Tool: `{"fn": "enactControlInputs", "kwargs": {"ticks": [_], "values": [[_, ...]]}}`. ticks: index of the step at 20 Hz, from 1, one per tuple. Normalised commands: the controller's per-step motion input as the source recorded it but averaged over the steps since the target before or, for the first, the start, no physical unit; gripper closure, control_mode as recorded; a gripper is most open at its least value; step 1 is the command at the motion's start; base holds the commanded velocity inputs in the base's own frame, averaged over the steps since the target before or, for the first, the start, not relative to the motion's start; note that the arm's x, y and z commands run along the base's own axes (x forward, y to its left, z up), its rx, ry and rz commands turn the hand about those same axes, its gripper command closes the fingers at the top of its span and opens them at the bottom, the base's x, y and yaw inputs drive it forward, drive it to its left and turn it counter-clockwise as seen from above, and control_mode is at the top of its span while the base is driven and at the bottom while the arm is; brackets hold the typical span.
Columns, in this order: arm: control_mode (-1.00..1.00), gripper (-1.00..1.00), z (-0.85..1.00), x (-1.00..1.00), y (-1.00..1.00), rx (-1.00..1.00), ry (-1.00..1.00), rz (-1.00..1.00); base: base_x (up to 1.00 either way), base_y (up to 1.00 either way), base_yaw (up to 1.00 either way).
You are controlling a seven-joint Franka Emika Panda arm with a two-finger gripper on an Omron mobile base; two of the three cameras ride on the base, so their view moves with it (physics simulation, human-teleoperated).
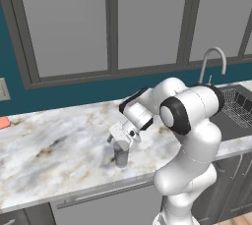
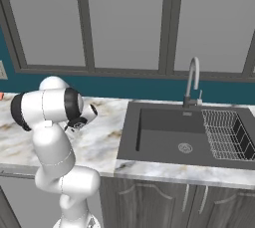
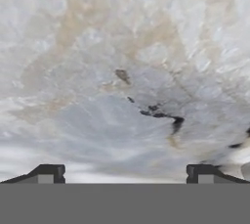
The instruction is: Move the glass cup from next to the sink to the open cabinet. Then, move the bowl with the onion to the fridge to clear the area for faucet cleaning.
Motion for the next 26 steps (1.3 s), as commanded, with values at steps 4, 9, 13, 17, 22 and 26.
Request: {"fn": "enactControlInputs", "kwargs": {"ticks": [4,9,13,17,22,26], "values": [[-1.00,-1.00,0.00,-0.26,0.00,0.00,-0.07,0.07,0.00,0.00,0.00],[-1.00,-1.00,0.00,-0.73,-0.16,0.00,-0.10,0.15,0.00,0.00,0.00],[-1.00,-1.00,0.00,-0.28,-0.26,0.00,-0.03,0.07,0.00,0.00,0.00],[-1.00,-1.00,0.01,0.03,-0.23,0.00,0.00,0.00,0.00,0.00,0.00],[-1.00,-1.00,0.14,0.21,-0.35,0.02,-0.02,-0.03,0.00,0.00,0.00],[-1.00,-1.00,0.17,0.08,-0.24,0.02,-0.04,-0.01,0.00,0.00,0.00]]}}
